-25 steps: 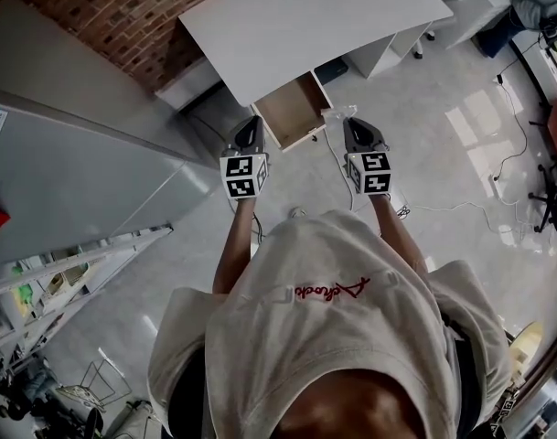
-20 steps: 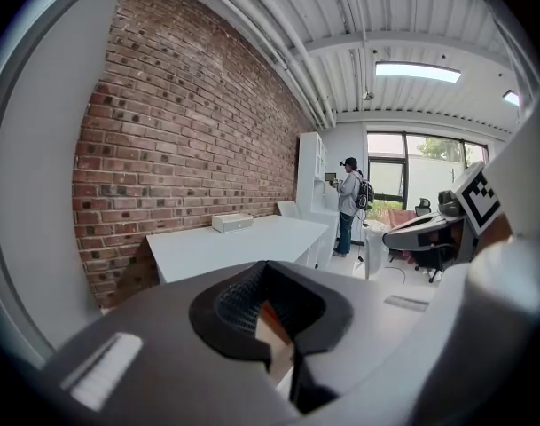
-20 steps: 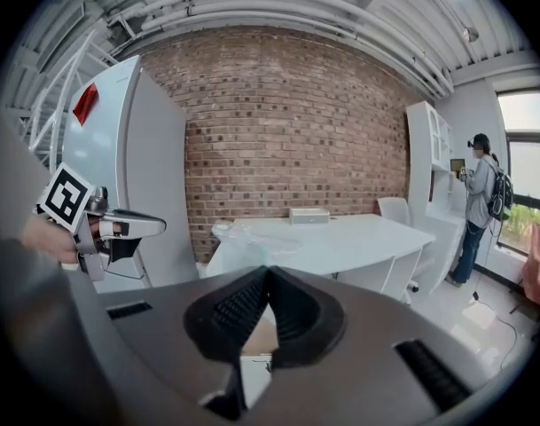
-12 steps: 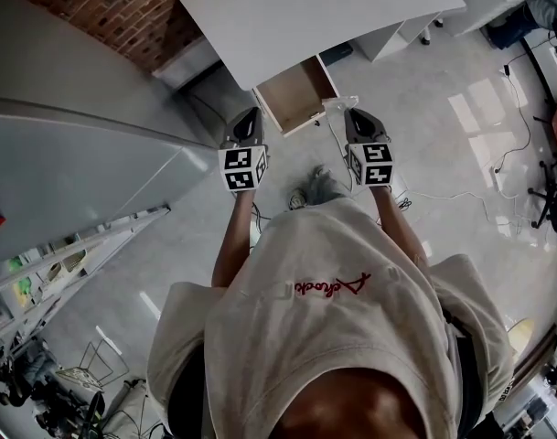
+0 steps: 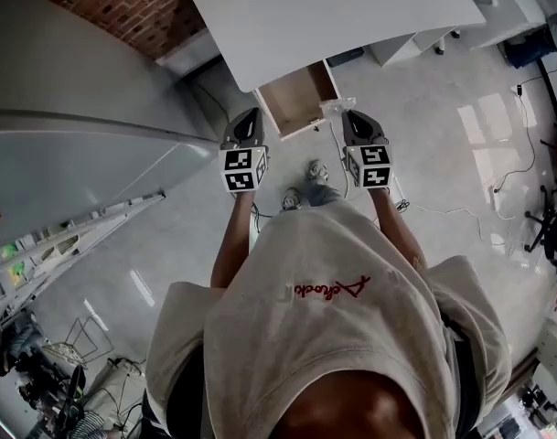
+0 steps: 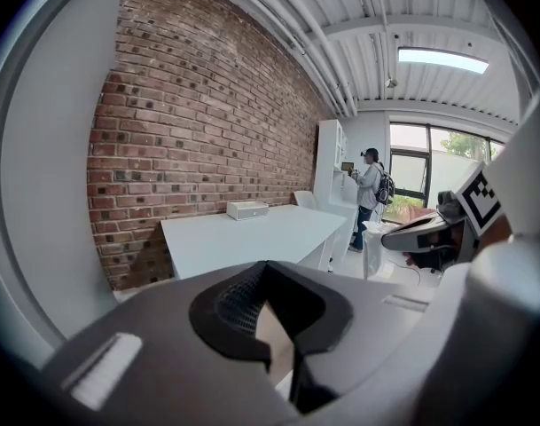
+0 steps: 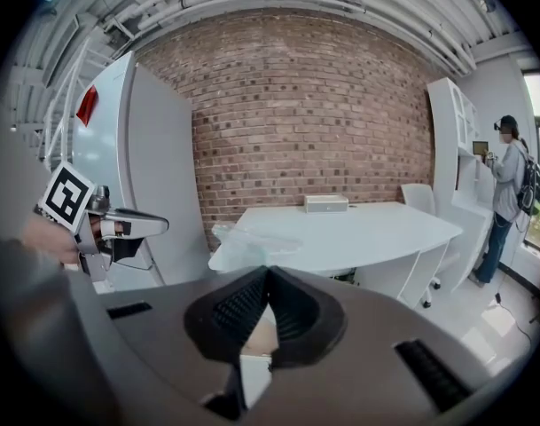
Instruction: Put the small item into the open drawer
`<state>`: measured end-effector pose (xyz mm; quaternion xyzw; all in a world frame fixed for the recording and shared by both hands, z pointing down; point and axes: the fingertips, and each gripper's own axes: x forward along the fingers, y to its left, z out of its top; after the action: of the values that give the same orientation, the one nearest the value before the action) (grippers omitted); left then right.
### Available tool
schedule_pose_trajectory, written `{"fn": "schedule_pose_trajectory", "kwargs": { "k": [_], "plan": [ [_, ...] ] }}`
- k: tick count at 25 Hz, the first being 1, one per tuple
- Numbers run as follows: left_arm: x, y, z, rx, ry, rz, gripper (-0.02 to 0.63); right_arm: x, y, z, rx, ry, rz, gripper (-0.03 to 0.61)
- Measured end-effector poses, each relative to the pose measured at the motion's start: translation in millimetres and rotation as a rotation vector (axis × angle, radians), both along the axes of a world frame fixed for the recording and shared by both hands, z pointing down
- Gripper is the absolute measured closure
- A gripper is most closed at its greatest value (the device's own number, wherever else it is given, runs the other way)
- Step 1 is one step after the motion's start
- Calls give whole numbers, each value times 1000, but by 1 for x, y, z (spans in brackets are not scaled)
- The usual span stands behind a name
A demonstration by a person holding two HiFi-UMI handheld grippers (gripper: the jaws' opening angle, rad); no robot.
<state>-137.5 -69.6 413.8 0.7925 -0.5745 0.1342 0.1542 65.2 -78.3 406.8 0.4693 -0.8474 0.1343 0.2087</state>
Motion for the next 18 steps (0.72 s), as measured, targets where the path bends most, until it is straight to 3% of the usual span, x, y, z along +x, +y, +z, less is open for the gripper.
{"fn": "schedule_pose_trajectory", "kwargs": {
  "k": [10, 18],
  "plan": [
    [23, -19, 16, -55, -43, -93, 604, 18, -49, 22, -47, -30, -116, 566],
    [11, -19, 43, -115, -47, -124, 604, -1, -75, 42, -60, -29, -173, 566]
  ]
}}
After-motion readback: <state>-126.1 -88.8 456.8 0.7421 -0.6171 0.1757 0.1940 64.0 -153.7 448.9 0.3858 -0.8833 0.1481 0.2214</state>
